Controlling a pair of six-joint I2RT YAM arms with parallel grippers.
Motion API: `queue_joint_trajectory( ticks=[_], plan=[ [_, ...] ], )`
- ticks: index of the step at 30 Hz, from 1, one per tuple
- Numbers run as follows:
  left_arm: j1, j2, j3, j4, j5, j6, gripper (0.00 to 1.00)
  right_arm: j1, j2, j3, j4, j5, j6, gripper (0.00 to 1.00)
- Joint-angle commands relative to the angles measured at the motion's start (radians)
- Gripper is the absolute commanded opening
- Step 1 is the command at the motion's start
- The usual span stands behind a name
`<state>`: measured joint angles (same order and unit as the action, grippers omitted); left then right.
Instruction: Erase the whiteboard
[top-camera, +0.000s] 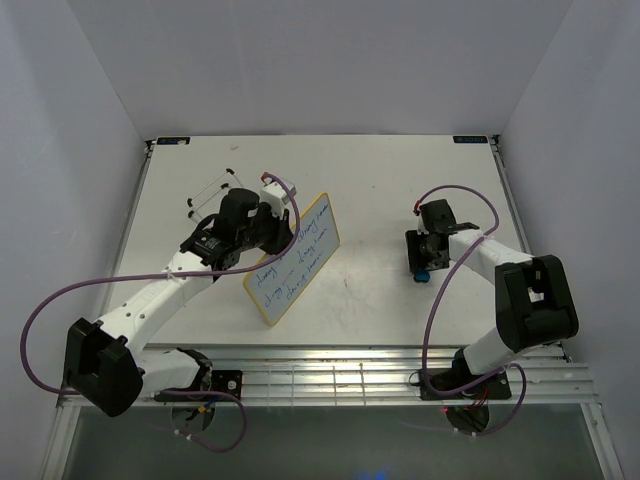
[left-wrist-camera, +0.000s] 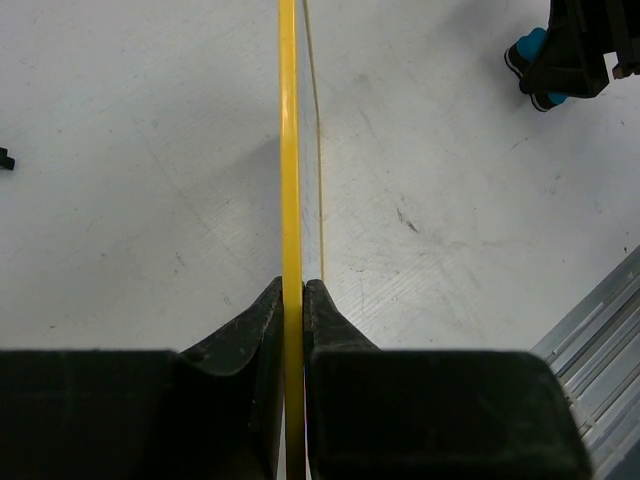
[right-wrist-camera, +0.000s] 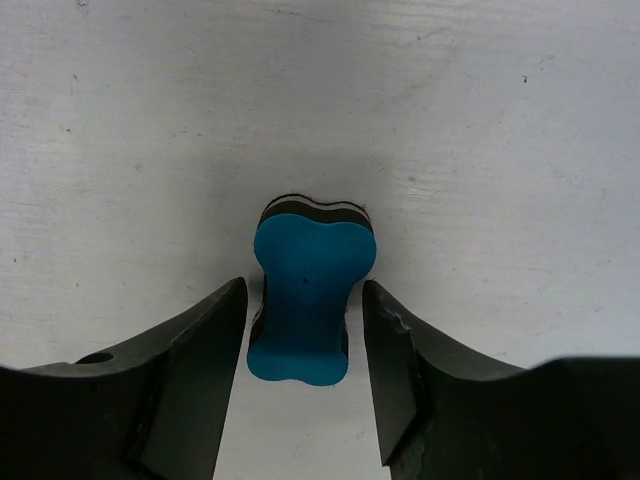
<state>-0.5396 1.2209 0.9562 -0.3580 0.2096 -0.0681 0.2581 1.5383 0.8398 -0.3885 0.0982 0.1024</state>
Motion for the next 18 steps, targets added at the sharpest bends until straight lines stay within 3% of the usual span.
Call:
queue_joint_trajectory(
  ticks=[1,8,18],
  plan=[
    [-0.002,0.009,-0.027,-0.048,0.017,0.030,0.00,-0.002,-0.006,0.035,0.027,0.023,-0.003,0.56],
    [-0.002,0.037,-0.027,-0.058,0.037,0.030,0.00,-0.003,-0.004,0.035,0.028,0.032,-0.001,0.47],
    [-0.002,0.049,-0.027,-0.062,0.050,0.031,0.00,-0.002,-0.014,0.039,0.025,0.034,-0.001,0.48]
  ],
)
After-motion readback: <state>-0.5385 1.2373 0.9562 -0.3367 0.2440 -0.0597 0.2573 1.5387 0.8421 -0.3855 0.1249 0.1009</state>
